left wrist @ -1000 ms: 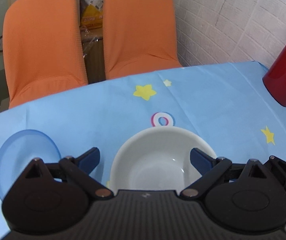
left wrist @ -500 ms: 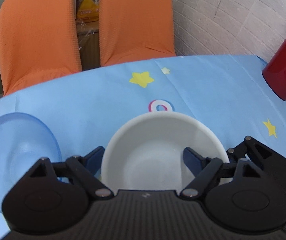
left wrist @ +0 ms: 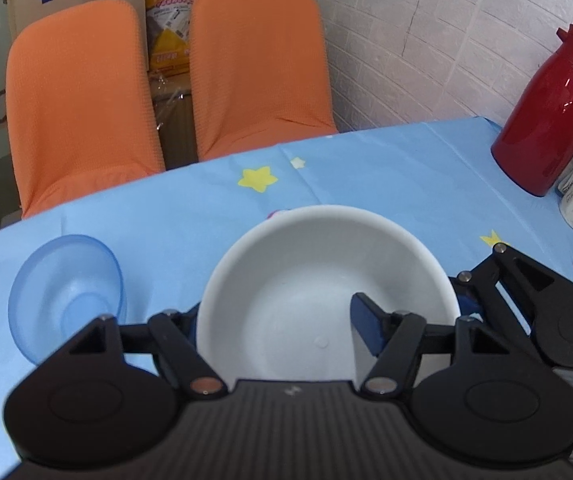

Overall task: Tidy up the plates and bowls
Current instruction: 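Carry the white bowl with the left gripper and lower it into the steel bowl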

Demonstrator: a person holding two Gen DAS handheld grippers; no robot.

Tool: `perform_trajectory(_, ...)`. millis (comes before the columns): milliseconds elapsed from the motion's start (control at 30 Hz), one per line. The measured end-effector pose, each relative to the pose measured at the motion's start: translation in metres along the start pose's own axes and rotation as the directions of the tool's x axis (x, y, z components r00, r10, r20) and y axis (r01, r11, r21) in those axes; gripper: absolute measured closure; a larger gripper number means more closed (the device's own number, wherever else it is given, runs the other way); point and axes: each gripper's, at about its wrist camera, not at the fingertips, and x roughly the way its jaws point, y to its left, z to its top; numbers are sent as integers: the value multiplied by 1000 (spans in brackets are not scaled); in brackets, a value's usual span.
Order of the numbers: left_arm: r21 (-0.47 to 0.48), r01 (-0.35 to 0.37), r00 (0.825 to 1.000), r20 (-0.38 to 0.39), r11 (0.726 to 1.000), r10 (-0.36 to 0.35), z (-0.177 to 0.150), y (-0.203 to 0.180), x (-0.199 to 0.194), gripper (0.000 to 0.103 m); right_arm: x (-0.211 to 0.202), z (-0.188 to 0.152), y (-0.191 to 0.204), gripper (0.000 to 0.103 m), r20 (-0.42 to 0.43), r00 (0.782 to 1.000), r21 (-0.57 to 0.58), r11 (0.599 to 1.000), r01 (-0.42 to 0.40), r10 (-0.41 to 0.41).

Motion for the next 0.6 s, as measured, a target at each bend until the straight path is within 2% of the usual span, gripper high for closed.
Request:
perform_trajectory(233,-8,24,1000,19,1000,-24,-37,-42,-52,35,-62,-12,27,17,2,1000,-2,1000,7,-7)
perform_trajectory(433,10,48,999,22,999,-48,-91,-81,-88,34,-106,-37,57,17,6,1000,37,999,12,-13)
perform_trajectory(600,0,79,997,-5,997,-79,-135,-99,-100,34,-130,-66,85,17,-2,1000,61,998,29,-29)
